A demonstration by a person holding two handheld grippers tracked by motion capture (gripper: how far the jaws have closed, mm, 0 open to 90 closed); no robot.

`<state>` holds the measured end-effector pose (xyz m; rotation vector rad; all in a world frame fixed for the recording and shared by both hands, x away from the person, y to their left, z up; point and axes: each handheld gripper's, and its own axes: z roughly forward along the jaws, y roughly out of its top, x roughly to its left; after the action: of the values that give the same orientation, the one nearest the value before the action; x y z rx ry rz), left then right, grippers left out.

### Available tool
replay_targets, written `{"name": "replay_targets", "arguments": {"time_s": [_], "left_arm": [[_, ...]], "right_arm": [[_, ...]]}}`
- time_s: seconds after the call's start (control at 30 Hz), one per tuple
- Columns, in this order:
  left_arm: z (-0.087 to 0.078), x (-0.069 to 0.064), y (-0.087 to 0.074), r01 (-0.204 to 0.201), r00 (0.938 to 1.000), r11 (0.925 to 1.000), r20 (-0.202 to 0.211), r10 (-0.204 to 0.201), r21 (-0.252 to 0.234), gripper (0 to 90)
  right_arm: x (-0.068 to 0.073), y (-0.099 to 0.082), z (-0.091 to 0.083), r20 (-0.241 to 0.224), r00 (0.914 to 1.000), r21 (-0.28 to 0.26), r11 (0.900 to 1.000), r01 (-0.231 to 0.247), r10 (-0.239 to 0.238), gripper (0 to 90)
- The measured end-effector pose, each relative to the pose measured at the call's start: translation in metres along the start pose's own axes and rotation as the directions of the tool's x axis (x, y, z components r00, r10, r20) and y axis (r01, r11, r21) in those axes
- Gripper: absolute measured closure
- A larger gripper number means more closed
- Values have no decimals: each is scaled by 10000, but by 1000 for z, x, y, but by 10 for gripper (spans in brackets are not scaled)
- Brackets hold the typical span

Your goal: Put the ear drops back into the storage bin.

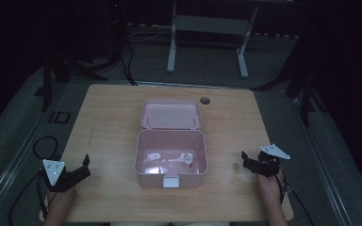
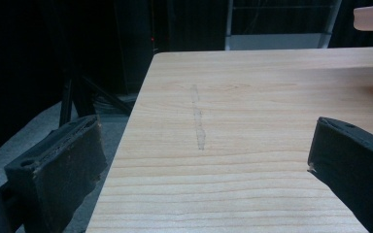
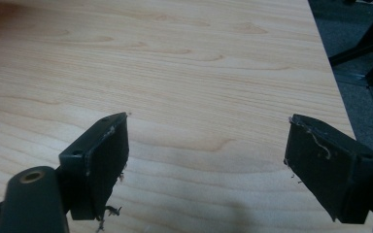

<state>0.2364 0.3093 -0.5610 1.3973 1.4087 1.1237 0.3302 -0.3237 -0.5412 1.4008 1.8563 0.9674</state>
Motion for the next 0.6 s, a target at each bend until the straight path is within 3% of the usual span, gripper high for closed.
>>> {"name": "replay_targets", "arguments": {"time_s": [0.27, 0.6], "left_arm": [[0, 0, 0, 0, 10000, 10000, -9, 0, 24, 3], [1, 0, 0, 21, 10000, 10000, -8, -21, 10, 3]], "right_arm": [[-2, -9, -8, 181, 9990, -246, 9989, -394, 399, 158], [-5, -19, -12, 270, 9994, -479, 9986, -222, 235, 158]]}}
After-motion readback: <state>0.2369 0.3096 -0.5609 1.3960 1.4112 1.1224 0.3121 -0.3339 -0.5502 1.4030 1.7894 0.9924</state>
